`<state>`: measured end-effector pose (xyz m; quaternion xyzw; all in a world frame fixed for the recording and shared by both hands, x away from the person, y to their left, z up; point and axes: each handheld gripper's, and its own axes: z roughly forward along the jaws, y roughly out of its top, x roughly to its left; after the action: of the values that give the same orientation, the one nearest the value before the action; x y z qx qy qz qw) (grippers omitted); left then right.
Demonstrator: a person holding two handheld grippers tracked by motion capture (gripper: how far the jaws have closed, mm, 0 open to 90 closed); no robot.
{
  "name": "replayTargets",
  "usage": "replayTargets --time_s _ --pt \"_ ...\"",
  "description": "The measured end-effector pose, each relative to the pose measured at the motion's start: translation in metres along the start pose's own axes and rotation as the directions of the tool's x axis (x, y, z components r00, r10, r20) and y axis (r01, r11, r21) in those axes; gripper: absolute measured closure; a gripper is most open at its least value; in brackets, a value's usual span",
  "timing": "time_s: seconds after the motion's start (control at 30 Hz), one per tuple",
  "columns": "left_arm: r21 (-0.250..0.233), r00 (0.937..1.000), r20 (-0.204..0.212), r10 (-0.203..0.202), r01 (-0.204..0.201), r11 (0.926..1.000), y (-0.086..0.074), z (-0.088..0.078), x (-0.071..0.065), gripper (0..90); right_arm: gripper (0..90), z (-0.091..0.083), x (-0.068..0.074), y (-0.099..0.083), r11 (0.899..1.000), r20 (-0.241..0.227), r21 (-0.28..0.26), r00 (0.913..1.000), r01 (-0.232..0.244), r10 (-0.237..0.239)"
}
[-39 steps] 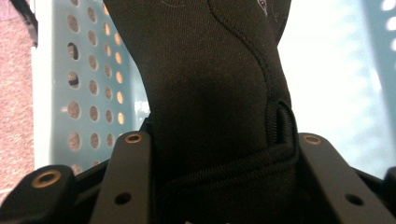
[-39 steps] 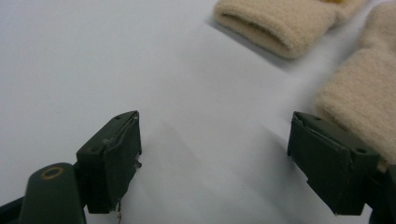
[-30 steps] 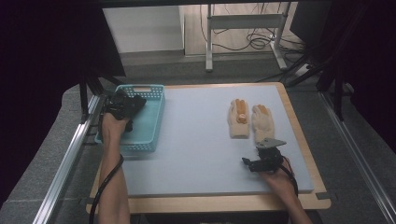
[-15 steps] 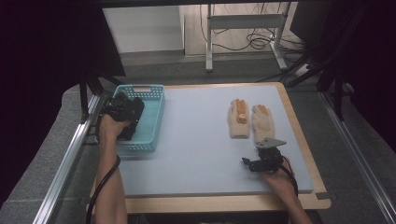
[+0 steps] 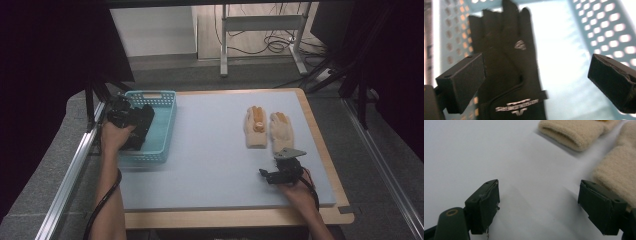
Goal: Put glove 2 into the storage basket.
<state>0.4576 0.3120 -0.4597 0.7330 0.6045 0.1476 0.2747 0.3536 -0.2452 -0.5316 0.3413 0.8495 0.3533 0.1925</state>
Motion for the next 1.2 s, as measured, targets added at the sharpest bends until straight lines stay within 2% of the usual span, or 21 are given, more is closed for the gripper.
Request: replayTargets --time_s 0.07,0.17,0.3,0.43,0.53,0.67,0.7,0.8,0.83,0.97,1.07,1.17,1.2 --pt "-0.032 0.9993 0.027 0.024 -0.023 0.9992 -0.002 -0.004 -0.009 1.9 17.3 0.000 0.000 0.000 1.000 0.001 -0.001 1.0000 0.001 -0.001" --pt "-0.057 0.9980 0.047 0.042 -0.039 0.9976 -0.003 -0.007 -0.016 1.7 17.3 0.000 0.000 0.000 1.000 0.001 0.000 1.0000 0.001 -0.001" --pt "-0.087 0.9922 0.064 0.107 -0.101 0.9911 -0.006 -0.013 -0.034 1.5 17.3 0.000 0.000 0.000 1.000 0.002 0.000 1.0000 0.002 -0.002" --pt "-0.119 0.9819 0.094 0.164 -0.153 0.9811 -0.010 -0.020 -0.053 1.4 17.3 0.000 0.000 0.000 1.000 0.001 0.000 1.0000 0.001 -0.001" --pt "-0.150 0.9726 0.129 0.193 -0.173 0.9734 -0.014 -0.025 -0.068 1.5 17.3 0.000 0.000 0.000 1.000 0.003 0.000 1.0000 0.002 -0.002" --pt "-0.184 0.9536 0.173 0.247 -0.215 0.9591 -0.023 -0.030 -0.092 1.9 17.3 0.000 0.000 0.000 1.000 0.003 0.000 1.0000 0.002 -0.002" --pt "-0.198 0.9416 0.184 0.282 -0.246 0.9490 -0.027 -0.033 -0.105 1.9 17.3 0.000 0.001 0.000 1.000 0.003 0.000 1.0000 0.003 -0.003" --pt "-0.225 0.9234 0.200 0.328 -0.283 0.9325 -0.035 -0.037 -0.125 1.8 17.3 0.000 0.001 0.000 1.000 0.005 -0.001 1.0000 0.004 -0.004" --pt "-0.225 0.9234 0.200 0.328 -0.283 0.9325 -0.035 -0.037 -0.125 1.8 17.3 0.000 0.001 0.000 1.000 0.005 -0.001 1.0000 0.004 -0.004" --pt "-0.244 0.8977 0.221 0.381 -0.327 0.9128 -0.046 -0.038 -0.148 1.4 17.3 0.000 0.001 0.000 1.000 0.005 0.000 1.0000 0.003 -0.003" --pt "-0.251 0.8860 0.220 0.408 -0.353 0.9014 -0.057 -0.037 -0.163 1.0 17.3 0.000 0.001 0.000 1.000 0.006 -0.001 1.0000 0.006 -0.006" --pt "-0.275 0.8795 0.232 0.416 -0.351 0.8952 -0.071 -0.033 -0.176 0.6 17.3 0.000 0.000 0.000 1.000 -0.002 0.002 1.0000 0.000 0.000" --pt "-0.285 0.8775 0.236 0.417 -0.348 0.8932 -0.081 -0.029 -0.184 0.6 17.3 0.000 -0.001 0.000 1.000 -0.003 0.003 1.0000 -0.005 0.005"
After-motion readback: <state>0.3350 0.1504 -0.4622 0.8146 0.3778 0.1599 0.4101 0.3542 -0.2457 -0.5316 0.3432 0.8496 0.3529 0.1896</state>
